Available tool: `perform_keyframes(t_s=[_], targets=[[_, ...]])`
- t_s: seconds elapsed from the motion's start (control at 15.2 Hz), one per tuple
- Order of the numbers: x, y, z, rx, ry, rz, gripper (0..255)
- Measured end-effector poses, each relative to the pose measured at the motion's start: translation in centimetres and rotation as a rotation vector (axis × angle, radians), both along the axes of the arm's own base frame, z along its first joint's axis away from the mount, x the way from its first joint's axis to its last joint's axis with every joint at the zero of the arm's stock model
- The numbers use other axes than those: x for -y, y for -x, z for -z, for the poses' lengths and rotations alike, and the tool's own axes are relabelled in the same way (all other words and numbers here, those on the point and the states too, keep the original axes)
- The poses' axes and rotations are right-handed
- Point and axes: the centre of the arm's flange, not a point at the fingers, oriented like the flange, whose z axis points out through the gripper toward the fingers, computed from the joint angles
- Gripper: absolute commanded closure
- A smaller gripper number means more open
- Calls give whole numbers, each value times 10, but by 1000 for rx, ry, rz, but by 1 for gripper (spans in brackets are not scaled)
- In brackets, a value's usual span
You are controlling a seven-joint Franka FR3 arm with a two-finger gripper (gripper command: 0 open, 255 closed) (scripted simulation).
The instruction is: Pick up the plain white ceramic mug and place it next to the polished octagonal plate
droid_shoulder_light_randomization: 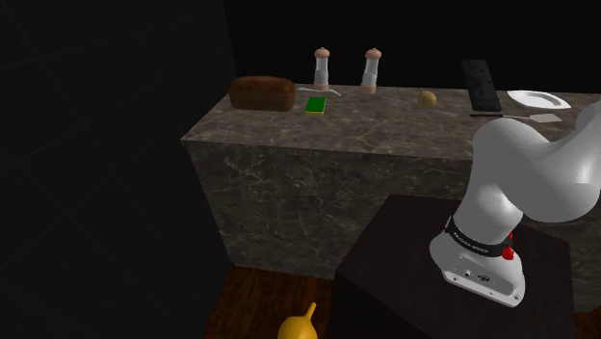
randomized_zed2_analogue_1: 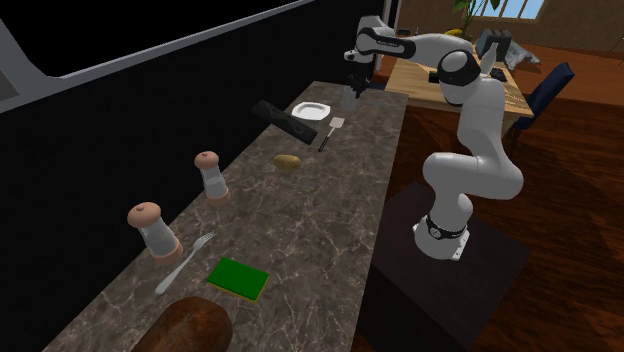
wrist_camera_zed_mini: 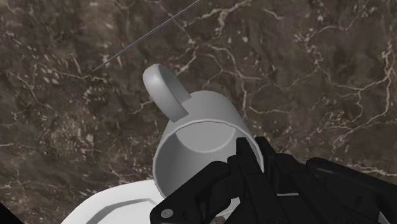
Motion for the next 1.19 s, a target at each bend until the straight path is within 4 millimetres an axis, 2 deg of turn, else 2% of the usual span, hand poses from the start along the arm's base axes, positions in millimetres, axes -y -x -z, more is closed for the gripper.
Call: perform_keyframes(t_s=[0.07, 0.13, 0.53, 0.86, 1.19], targets=[[0, 0, 0, 0, 0, 0, 255], [0, 0, 0, 0, 0, 0, 0], [0, 0, 0, 0, 0, 0, 0], [-1, 5, -45, -1, 1, 0, 0], [-1, 3, -50, 0, 0, 0, 0]])
